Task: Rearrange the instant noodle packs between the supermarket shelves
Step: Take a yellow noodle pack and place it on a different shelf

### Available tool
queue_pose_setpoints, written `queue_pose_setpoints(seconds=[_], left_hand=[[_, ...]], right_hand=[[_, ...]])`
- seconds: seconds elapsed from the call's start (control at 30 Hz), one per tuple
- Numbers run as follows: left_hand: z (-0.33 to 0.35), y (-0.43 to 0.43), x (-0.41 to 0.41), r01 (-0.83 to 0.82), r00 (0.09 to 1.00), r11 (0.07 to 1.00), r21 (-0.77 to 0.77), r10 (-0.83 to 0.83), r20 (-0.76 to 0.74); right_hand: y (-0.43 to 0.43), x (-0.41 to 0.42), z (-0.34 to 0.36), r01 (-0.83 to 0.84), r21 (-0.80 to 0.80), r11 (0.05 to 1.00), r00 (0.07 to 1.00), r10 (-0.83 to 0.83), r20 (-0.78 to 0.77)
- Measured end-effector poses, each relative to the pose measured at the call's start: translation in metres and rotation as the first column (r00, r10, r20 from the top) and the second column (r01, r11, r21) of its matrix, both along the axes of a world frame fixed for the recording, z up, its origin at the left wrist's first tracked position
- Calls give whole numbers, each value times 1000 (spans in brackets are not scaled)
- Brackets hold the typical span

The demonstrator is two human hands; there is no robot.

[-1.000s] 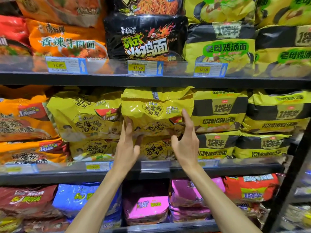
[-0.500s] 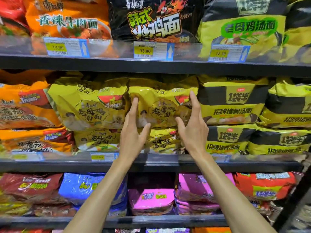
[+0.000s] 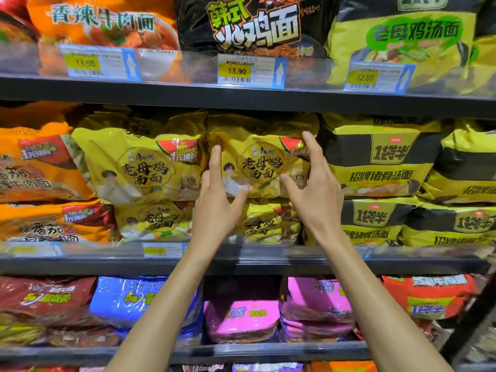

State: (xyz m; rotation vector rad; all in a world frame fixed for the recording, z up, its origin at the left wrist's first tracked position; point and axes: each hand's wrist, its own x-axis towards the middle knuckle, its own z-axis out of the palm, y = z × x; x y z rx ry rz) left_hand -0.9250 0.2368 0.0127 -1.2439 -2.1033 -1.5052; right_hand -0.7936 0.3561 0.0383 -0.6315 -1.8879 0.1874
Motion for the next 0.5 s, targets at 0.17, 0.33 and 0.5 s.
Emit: queue_pose_setpoints(seconds=[0.17, 0.33, 0.5], left_hand=[[-2, 3, 3, -6, 1000, 1000, -1, 6, 19], [-5, -1, 1, 41, 999, 999, 2, -41, 27], [-7, -9, 3, 108, 993, 994, 3, -108, 53]], right_hand=[[4, -4, 2, 45, -10, 999, 998, -45, 40], [1, -5, -5, 59, 5, 998, 993, -59, 101], [-3, 6, -4, 29, -11, 1000, 987, -26, 161]])
